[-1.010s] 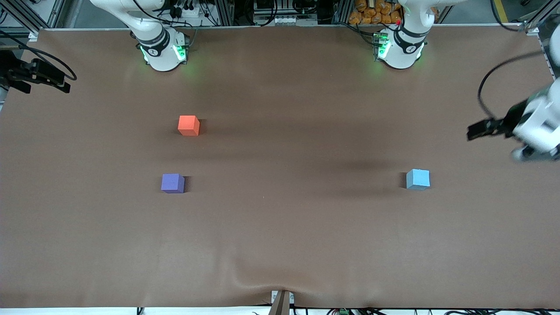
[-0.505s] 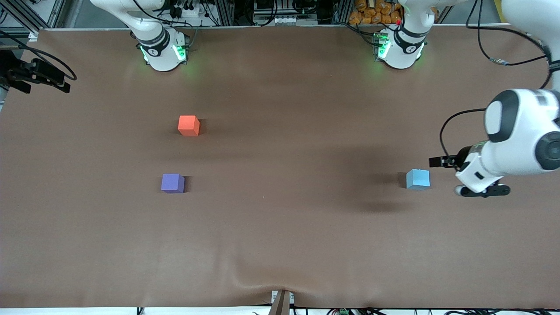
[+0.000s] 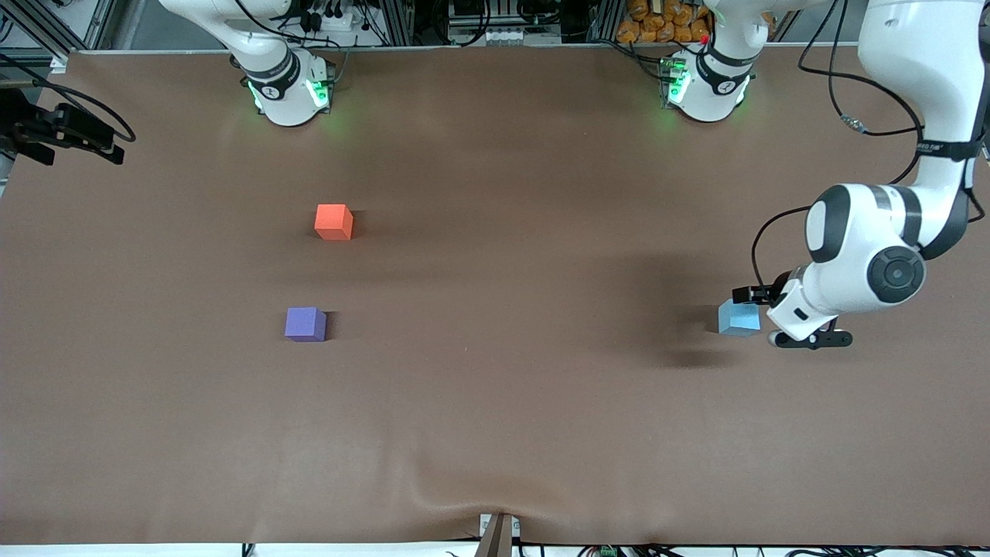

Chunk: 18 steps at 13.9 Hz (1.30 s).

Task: Place blue block between orange and purple blocks
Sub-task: 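Reach the left gripper down and grasp the light blue block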

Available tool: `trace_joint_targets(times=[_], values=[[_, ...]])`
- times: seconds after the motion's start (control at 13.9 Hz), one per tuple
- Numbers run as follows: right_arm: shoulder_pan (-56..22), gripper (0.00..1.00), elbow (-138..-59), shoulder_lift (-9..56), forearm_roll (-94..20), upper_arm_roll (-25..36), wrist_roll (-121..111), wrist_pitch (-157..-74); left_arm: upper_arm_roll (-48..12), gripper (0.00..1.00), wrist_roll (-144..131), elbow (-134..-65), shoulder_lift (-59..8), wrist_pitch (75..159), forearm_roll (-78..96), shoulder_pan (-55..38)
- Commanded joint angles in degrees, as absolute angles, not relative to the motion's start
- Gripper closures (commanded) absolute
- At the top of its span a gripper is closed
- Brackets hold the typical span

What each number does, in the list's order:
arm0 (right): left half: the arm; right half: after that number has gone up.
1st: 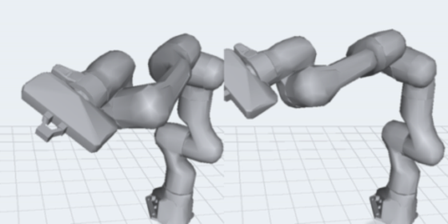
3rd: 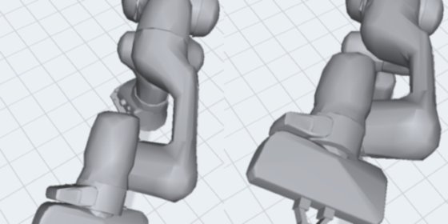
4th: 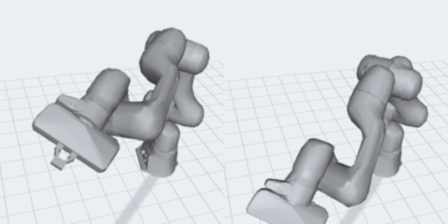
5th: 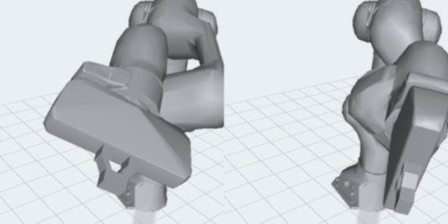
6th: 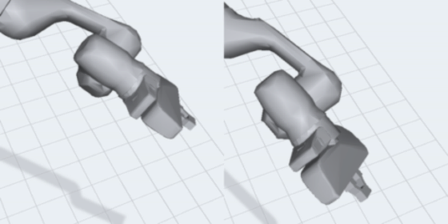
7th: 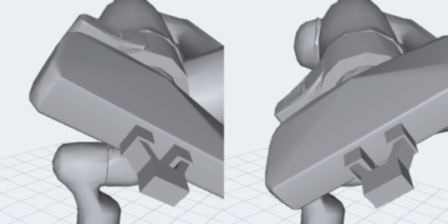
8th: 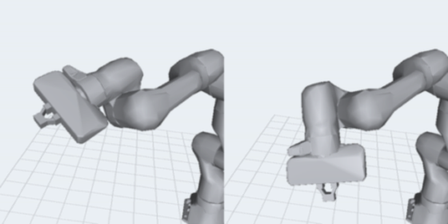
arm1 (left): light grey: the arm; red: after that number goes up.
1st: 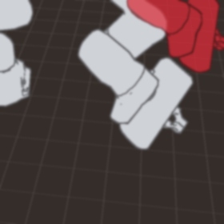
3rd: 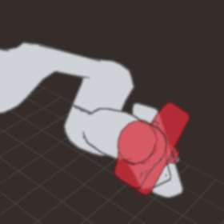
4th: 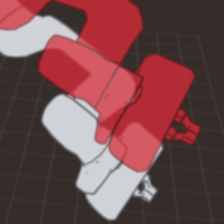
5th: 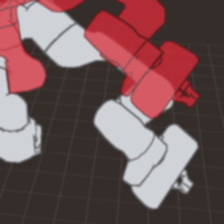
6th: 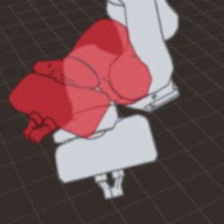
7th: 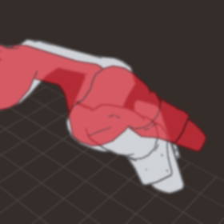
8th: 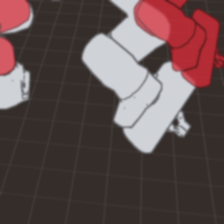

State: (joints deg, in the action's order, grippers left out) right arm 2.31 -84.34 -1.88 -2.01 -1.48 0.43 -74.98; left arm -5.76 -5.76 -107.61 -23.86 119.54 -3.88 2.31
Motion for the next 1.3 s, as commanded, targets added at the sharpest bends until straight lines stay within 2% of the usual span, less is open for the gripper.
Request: trace_joint_targets(times=[0.0, 0.72, 0.79, 0.87, 0.94, 1.23], values=[[3.87, 0.0, -82.88, -1.23, -3.34, -2.2, 0.35, -73.92, -5.98, 0.0, -5.8, -107.58, -26.01, 123.12, -5.19, 2.55], [3.78, 0.0, -82.88, -1.23, -3.34, -2.2, 0.35, -73.83, -5.98, 0.0, -5.71, -107.05, -32.34, 129.2, -7.03, 2.37], [3.87, 0.0, -82.88, -1.23, -3.34, -2.2, 0.35, -73.83, -5.98, 0.08, -5.8, -106.96, -32.78, 129.2, -7.03, 2.37], [3.78, 0.0, -82.88, -1.23, -3.34, -2.2, 0.35, -73.83, -6.06, 0.78, -6.15, -106.96, -32.78, 129.2, -7.03, 2.37], [3.78, 0.0, -82.88, -1.23, -3.34, -2.2, 0.35, -73.65, -5.98, 1.0, -6.07, -106.88, -32.87, 129.29, -7.03, 2.03], [3.78, 0.0, -82.88, -1.23, -3.34, -2.2, 0.35, -73.56, -6.15, 1.0, -6.67, -105.82, -31.12, 128.5, -7.03, 1.67]])
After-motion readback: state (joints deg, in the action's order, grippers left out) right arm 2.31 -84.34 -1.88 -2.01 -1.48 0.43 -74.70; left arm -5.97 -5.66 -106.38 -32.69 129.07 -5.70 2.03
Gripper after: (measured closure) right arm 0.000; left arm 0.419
